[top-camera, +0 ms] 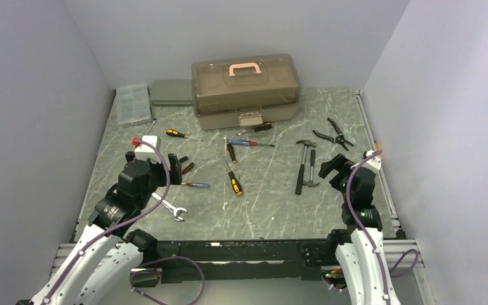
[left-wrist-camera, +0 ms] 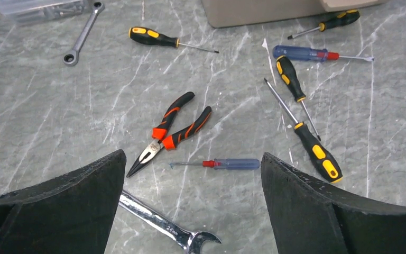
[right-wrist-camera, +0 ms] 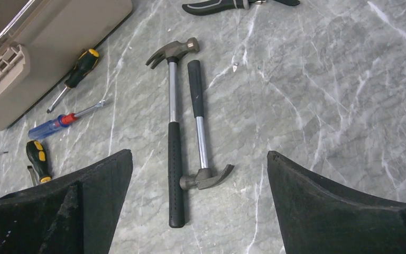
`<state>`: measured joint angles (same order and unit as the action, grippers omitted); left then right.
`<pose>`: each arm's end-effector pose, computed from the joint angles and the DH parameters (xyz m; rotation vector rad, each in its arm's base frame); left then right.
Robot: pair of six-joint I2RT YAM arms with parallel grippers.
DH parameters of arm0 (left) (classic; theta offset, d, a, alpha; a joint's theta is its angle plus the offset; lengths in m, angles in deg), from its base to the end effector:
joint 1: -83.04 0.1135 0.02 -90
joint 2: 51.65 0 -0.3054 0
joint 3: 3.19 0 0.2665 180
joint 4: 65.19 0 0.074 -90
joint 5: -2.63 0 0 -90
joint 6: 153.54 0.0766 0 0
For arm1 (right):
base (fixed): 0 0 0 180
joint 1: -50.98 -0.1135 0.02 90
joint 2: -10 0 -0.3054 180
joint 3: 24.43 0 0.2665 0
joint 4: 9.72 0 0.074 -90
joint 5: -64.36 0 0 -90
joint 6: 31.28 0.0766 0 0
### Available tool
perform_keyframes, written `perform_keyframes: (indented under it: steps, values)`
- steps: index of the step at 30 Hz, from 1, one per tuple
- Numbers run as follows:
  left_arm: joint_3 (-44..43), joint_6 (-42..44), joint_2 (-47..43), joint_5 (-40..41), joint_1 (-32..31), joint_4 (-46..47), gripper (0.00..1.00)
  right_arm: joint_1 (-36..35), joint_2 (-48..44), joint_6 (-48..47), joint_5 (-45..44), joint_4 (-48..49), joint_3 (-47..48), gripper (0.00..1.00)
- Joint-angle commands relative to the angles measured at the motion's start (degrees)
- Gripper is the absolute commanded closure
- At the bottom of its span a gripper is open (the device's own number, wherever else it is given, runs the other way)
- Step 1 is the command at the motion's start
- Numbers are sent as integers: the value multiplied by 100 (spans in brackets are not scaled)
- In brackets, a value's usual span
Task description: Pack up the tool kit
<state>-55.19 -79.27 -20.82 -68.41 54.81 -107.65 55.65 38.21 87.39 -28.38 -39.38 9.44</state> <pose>0.1375 -0.0456 0.3131 -0.0088 1.9261 -0.1933 0.1528 -0.0162 0.2229 0.6022 1.9030 0.2228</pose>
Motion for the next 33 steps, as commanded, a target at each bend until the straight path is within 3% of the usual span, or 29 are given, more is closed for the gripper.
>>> perform_keyframes:
  steps: [1, 9, 17, 24, 33]
  values:
    - [-204, -81, 162, -129, -1, 2, 1, -18, 56, -52, -44, 157, 243, 0]
    - [-32, 819, 152, -1638, -5, 150, 1, -15, 500, -215, 506, 371, 418, 0]
    - [-397, -217, 957, -1067, -7, -424, 1, -158, 1738, -577, 1877, 1184, 1095, 0]
    - [-621, -60, 1502, -1139, 7, -79, 1, -1615, 3464, -941, 1454, 1627, 2086, 0]
    - [-943, 450, 1603, -830, 10, -333, 1, -2975, 5512, -664, 826, 2023, 3121, 0]
